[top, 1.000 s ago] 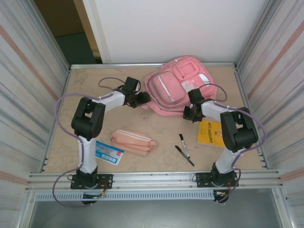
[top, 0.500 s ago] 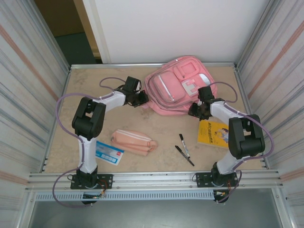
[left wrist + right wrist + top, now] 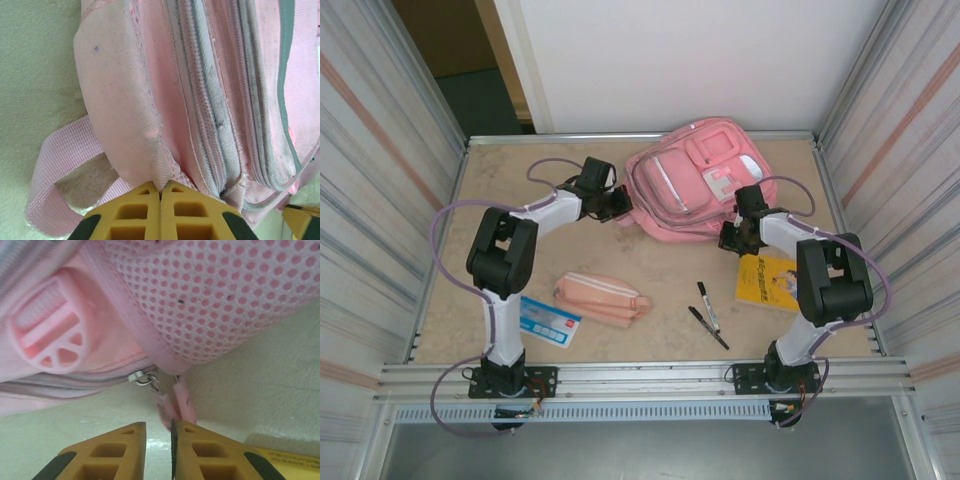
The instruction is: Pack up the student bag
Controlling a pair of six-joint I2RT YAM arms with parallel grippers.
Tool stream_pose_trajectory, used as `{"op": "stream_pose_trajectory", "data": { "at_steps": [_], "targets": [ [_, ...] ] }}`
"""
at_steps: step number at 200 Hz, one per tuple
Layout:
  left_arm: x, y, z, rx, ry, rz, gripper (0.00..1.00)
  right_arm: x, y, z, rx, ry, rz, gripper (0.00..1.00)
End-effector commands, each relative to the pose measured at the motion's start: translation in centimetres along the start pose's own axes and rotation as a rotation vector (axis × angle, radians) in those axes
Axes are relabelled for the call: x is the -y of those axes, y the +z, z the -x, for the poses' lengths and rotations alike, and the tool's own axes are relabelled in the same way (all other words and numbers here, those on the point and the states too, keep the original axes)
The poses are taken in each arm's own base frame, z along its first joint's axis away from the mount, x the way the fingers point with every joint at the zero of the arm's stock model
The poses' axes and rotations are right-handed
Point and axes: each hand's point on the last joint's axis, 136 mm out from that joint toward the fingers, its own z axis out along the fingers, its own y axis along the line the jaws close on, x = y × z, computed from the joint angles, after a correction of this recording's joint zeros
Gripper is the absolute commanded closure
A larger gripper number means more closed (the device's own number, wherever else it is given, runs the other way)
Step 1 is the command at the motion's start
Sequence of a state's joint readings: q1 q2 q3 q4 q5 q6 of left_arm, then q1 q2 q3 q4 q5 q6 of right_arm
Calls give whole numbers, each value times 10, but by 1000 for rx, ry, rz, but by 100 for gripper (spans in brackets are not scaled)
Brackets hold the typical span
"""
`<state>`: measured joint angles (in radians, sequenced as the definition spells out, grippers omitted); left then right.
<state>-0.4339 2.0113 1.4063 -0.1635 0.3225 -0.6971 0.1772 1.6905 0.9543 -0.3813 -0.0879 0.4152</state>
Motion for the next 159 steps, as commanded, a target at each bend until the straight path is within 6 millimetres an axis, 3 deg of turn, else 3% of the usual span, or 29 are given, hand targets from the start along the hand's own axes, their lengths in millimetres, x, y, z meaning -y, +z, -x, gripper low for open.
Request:
{"op": "stream_pose_trajectory", "data": {
  "at_steps": [1,67,100,122,159],
  "targets": [
    [28,-30,6,36,31,-69,100,7,7,1,-11,-21,-49,74],
    [45,-38,2,17,45,-123,100,1,13,2,-13,-26,-22,72],
    [46,-39,-4,7,43,-130,100,0,13,6,-11,-26,-21,83],
    [43,-40,-5,5,42,-119,100,0,9,5,-9,-33,-21,100],
    [34,-33,-9,-1,36,-96,100,-13,0,-6,-47,-147,-12,100]
  ]
}}
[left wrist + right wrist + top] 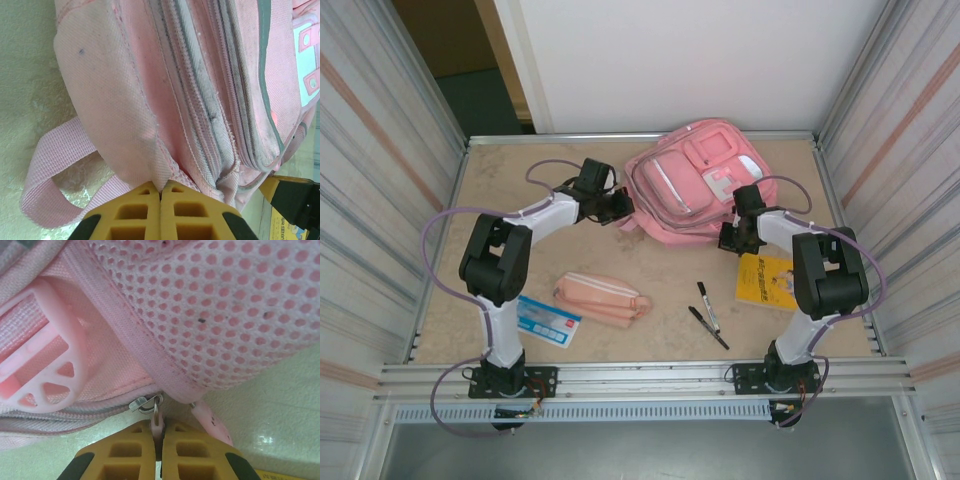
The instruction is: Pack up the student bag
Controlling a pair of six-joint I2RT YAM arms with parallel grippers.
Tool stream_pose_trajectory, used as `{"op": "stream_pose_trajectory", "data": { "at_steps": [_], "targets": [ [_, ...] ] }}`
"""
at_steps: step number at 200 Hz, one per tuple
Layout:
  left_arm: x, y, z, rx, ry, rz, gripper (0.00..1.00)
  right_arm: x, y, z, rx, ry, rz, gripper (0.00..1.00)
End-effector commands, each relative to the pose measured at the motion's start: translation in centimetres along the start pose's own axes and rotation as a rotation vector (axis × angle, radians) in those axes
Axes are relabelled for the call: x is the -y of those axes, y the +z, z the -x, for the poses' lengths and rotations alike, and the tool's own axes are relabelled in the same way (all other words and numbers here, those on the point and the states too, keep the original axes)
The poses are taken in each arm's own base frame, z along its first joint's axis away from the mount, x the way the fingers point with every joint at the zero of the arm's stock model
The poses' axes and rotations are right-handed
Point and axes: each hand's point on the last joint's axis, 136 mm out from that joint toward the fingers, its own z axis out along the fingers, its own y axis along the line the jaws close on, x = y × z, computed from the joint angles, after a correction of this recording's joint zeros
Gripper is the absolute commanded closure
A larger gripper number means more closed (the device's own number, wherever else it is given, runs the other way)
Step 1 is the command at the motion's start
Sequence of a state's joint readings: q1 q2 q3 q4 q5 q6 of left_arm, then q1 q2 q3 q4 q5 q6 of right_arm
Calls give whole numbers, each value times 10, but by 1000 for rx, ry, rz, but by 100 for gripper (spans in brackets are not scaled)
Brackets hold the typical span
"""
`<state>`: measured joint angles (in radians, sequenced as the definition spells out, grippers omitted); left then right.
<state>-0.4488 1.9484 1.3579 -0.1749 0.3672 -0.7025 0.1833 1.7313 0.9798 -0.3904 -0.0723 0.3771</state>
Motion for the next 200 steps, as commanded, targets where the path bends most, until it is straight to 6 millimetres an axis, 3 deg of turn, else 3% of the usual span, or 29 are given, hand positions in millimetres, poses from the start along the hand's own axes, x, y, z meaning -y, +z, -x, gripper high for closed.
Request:
{"op": "stream_pose_trajectory", "data": {
  "at_steps": [1,60,93,117,133,172,200],
  "targets": [
    [21,-18,7,35,29,-55,100,-15,-8,-7,-29,-110,10,100],
    [17,7,-8,25,-13,-55,100,-87,-11,-51,-273,-328,213,100],
    [16,24,-24,7,-21,-57,100,-138,-8,-60,-339,-372,332,100],
    [15,28,-34,-23,-48,-74,100,-164,-4,-62,-329,-366,377,100],
    [8,25,-37,-17,-39,-56,100,-171,-6,-61,-307,-359,400,99],
    [1,18,-41,-54,-59,-80,100,-150,-11,-58,-240,-360,326,92],
    [2,9,-41,-49,-33,-79,96,-142,-22,-54,-189,-380,303,81]
  ]
}}
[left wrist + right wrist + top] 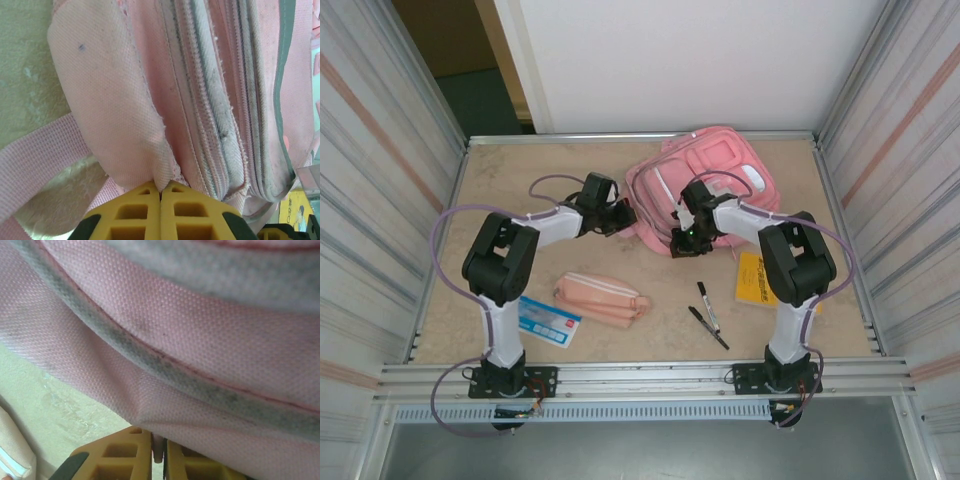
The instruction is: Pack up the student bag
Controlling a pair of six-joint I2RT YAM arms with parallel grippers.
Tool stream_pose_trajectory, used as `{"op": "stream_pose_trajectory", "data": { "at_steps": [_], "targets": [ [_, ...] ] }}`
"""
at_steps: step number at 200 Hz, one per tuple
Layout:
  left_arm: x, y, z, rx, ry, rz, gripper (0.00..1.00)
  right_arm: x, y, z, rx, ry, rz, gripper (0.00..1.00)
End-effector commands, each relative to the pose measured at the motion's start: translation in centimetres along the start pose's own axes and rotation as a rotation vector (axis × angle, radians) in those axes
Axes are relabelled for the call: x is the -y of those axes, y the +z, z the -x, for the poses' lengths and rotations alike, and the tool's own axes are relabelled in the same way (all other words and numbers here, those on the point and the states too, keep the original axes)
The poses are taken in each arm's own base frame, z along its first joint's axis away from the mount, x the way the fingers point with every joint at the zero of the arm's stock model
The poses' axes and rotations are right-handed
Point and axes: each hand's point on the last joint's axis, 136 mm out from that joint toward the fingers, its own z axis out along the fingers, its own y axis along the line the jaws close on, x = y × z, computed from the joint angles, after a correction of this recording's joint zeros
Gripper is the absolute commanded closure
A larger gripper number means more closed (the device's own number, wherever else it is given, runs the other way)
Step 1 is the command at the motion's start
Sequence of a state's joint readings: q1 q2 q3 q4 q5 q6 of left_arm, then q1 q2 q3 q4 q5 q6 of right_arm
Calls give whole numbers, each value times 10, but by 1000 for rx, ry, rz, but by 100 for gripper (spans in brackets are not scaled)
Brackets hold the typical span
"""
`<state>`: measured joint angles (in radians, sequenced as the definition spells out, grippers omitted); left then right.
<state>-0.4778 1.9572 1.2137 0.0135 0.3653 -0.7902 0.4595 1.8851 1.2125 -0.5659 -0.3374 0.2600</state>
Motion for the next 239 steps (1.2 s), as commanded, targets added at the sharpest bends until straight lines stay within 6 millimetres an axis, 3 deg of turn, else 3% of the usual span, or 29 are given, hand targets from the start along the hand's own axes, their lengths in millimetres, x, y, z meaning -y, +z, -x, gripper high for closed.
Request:
{"op": "stream_pose_trajectory", "data": {
  "at_steps": [1,23,41,52,87,116,149,206,239],
  "targets": [
    [14,-12,-16,-59,21,-47,96,-9,-20,1,59,-36,6,81],
    [17,-27,-14,-52,34,-49,88,-1,-39,3,131,-44,-37,75],
    [19,-40,-15,-40,64,-37,66,5,-58,5,188,-39,-67,63],
    [24,-48,-17,-37,96,-36,57,17,-73,4,232,-12,-121,57],
    [51,-63,-55,-89,303,12,47,65,-106,-1,334,186,-211,49],
    [91,-42,-95,-174,445,-2,47,79,-104,0,347,279,-145,49],
    [102,-6,-113,-207,575,93,47,84,-99,9,350,225,-172,52],
    [84,30,-108,-207,596,241,48,87,-101,13,374,207,-189,51],
    [62,53,-118,-239,612,339,47,87,-96,11,371,215,-164,50]
  ]
}}
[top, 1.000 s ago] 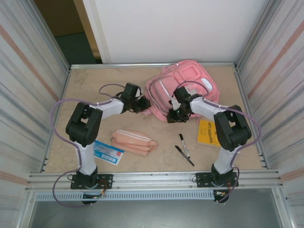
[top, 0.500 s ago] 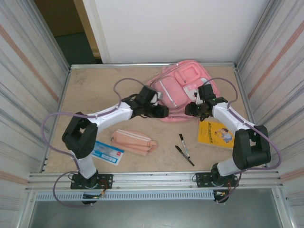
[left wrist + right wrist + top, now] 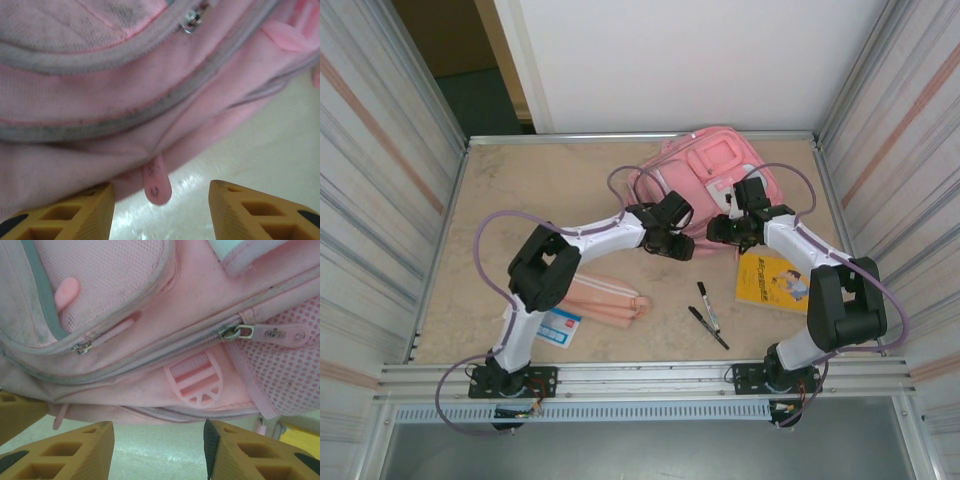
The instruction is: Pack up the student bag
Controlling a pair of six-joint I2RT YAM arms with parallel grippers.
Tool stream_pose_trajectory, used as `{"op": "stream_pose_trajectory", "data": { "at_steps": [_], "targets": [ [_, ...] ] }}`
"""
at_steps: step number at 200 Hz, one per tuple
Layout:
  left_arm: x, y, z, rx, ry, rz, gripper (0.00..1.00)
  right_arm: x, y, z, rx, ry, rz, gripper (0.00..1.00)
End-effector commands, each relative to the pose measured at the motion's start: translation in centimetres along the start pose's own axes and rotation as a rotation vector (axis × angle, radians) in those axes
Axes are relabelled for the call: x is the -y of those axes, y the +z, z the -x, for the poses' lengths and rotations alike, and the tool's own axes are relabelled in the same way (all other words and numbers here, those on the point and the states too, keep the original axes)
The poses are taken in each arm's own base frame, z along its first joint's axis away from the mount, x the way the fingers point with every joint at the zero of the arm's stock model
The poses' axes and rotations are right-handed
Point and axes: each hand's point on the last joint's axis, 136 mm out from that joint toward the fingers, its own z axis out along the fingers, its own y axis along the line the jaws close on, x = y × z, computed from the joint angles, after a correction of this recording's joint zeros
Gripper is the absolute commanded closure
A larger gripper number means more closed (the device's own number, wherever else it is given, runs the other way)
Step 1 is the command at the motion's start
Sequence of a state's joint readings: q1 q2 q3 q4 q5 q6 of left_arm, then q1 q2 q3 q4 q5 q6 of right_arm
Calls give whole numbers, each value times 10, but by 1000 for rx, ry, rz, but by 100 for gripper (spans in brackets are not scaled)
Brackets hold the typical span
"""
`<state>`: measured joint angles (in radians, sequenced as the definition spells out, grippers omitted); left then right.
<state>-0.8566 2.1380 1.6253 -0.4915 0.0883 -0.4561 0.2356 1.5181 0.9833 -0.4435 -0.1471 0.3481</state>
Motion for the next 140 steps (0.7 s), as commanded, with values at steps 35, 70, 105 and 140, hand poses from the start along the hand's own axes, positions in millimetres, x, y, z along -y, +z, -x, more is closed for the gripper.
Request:
{"op": "stream_pose_trajectory", "data": {
  "at_steps": [35,70,105,140],
  "targets": [
    [-17,20,5,-18,34,163,74,-1,8,-5,-3,-4,28,55],
    [-11,-4,21,43,77,156,99,2,7,-4,-8,-7,10,53],
    [9,-45,30,130,132,41,100,2,-4,3,5,82,4,46],
    [23,-63,32,179,95,-169,100,-2,-1,-10,-72,524,19,45]
  ]
}}
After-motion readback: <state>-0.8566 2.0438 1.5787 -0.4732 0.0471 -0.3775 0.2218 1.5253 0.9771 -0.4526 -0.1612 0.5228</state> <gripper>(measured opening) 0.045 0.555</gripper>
